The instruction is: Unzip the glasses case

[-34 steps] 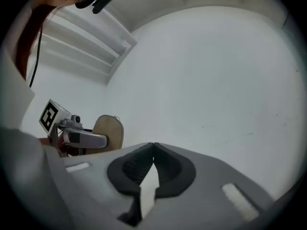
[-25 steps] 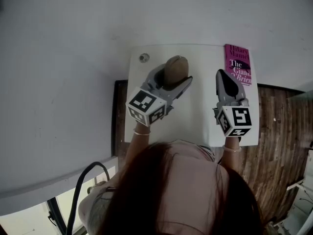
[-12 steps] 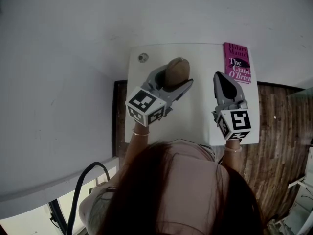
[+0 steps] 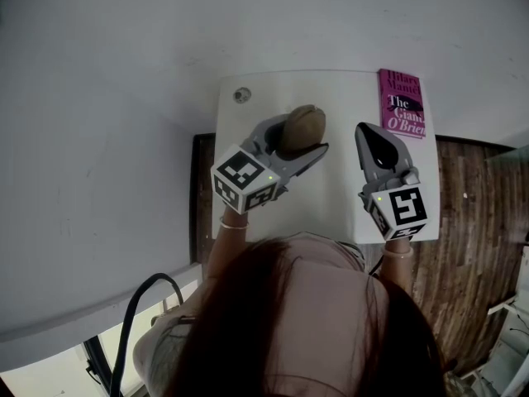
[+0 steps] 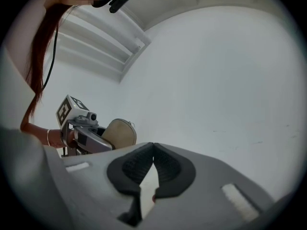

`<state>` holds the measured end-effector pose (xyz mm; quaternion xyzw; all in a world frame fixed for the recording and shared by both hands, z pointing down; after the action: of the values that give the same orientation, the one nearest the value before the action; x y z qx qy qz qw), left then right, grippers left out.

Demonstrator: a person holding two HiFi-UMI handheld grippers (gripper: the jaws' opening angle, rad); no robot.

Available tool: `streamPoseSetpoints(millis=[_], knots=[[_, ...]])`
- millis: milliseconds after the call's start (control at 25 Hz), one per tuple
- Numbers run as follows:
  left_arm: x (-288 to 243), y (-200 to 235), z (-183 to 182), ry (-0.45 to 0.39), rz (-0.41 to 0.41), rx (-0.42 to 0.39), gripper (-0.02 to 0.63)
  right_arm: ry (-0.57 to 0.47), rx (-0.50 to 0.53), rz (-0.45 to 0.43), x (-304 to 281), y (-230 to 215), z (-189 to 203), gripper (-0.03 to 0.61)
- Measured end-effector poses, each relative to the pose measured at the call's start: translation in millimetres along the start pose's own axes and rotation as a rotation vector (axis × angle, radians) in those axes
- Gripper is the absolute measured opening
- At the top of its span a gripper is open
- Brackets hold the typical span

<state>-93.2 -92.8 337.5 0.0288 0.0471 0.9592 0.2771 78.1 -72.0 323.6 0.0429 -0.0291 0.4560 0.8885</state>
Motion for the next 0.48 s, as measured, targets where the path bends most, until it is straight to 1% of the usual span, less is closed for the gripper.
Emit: streamPoseSetpoints(millis=[120, 320, 480], knots=[[0.6, -1.9, 1.8, 0.016, 0.029, 0.007, 0.296, -0.026, -0.008, -0.032, -1.2, 0.4, -0.7, 0.003], [2.7, -4.7, 6.0, 0.044, 0.074, 0.023, 0.296, -0.027, -0.058, -0.075, -1.3, 4.5, -4.7, 0.003], [4.4, -6.4, 6.9, 0.053, 0.099, 0.033, 0.296, 0.011, -0.024, -0.095, 0.8, 7.4, -5.7, 0.003]])
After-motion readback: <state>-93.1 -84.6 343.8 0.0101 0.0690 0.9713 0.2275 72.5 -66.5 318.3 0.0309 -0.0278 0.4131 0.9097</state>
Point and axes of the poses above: the fingertips, and each gripper's own axes: x backward along the fingers, y to its left, z out of its underside, the point moved 7 cm from there along x, backward along the fingers, and after that the axes turned 12 degrees about -y, right-handed, at the moved point
